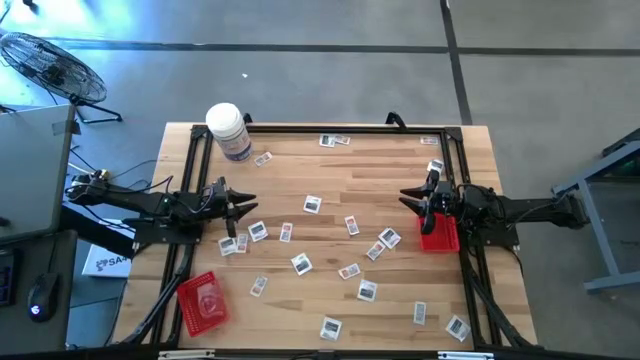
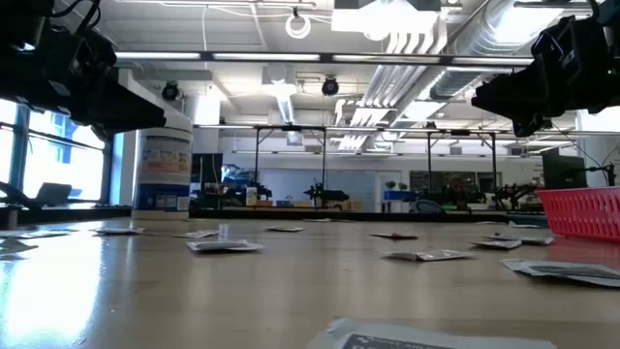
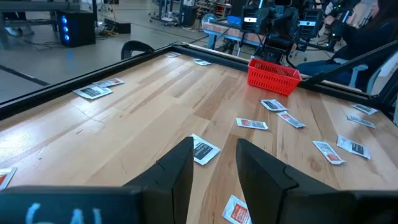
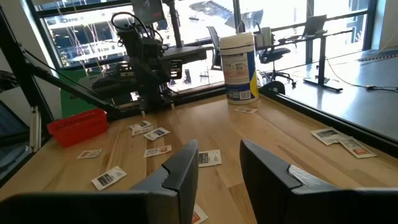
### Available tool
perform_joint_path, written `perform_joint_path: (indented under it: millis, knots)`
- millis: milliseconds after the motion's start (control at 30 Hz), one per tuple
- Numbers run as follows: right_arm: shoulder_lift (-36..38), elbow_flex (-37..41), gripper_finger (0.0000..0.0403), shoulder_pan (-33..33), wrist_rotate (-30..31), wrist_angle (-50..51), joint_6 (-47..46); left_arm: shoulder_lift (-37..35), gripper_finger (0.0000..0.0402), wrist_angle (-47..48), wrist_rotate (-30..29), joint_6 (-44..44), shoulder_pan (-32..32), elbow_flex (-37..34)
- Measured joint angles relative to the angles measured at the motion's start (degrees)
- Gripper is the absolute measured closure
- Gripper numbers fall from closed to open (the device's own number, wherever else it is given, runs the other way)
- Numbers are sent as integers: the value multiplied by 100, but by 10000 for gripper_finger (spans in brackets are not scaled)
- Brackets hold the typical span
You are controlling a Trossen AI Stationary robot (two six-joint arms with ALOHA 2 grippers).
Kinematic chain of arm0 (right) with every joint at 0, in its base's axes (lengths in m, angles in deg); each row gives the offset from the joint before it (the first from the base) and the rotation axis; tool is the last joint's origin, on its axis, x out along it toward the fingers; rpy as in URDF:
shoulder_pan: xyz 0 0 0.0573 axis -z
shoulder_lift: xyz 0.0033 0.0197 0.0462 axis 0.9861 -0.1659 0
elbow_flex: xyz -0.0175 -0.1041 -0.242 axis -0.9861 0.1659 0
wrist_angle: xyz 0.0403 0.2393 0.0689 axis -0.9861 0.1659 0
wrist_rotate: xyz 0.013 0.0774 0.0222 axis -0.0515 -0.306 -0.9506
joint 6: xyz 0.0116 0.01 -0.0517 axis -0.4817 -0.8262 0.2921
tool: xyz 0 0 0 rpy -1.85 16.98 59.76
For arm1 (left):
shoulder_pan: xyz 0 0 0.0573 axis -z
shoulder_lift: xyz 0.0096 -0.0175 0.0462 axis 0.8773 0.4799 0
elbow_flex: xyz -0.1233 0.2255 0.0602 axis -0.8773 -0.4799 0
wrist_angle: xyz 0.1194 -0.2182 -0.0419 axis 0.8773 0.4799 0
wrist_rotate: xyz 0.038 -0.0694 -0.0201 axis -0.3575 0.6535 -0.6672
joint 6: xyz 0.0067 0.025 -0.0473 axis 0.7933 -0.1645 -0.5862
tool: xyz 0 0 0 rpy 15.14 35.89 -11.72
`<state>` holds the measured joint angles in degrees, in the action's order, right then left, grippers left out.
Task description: Pick & Place First Aid Supplies
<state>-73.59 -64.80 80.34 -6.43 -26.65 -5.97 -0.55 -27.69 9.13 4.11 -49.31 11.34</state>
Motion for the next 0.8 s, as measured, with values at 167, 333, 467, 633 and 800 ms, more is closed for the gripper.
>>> perform_joint_path:
  millis: [167, 333, 467, 633, 800]
  knots:
    - [0, 0, 290, 0, 2, 0, 0, 2, 283, 0, 0, 2, 0, 1]
    - [-1, 0, 290, 0, 1, 0, 0, 0, 283, 0, 0, 2, 0, 1]
    - [-1, 0, 290, -1, 16, 0, 0, 1, 283, 0, 0, 1, -1, 1]
    - [0, 0, 290, 1, 378, -2, 0, 2, 283, 0, 0, 2, 0, -1]
    - [0, 0, 290, 0, 503, -2, 139, 1, 283, 0, 0, 2, 0, 0]
